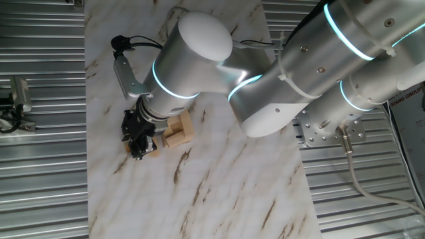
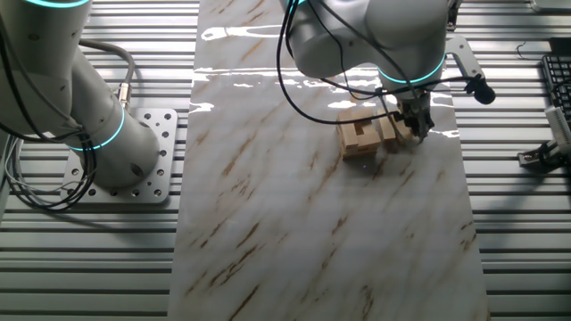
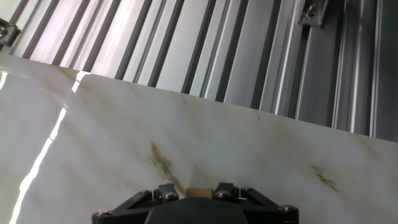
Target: Play Jenga
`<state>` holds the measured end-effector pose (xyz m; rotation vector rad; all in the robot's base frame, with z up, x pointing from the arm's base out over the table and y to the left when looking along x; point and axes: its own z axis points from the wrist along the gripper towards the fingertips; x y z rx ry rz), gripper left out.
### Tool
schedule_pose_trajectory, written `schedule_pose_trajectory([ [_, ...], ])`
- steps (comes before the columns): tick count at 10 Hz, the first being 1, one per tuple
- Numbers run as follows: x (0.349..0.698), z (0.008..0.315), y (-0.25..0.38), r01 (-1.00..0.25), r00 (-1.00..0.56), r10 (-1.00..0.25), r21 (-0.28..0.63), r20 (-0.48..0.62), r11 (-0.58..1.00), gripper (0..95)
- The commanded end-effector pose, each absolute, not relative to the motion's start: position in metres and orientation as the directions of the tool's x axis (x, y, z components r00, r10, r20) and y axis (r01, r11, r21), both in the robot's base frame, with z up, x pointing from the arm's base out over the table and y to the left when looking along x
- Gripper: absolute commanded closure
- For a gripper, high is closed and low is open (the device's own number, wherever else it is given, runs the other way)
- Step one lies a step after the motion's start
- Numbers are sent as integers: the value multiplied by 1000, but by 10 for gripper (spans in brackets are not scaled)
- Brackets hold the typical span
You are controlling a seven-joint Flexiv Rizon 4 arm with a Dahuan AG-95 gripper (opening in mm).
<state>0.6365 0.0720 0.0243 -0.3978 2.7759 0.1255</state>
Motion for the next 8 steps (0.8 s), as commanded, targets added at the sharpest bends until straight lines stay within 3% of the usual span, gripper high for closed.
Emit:
schedule_pose_trajectory([
  [1,640,30,73,-291,-919,-267,42,-290,956,570],
  [8,641,57,73,-236,-965,-227,57,-134,970,570],
])
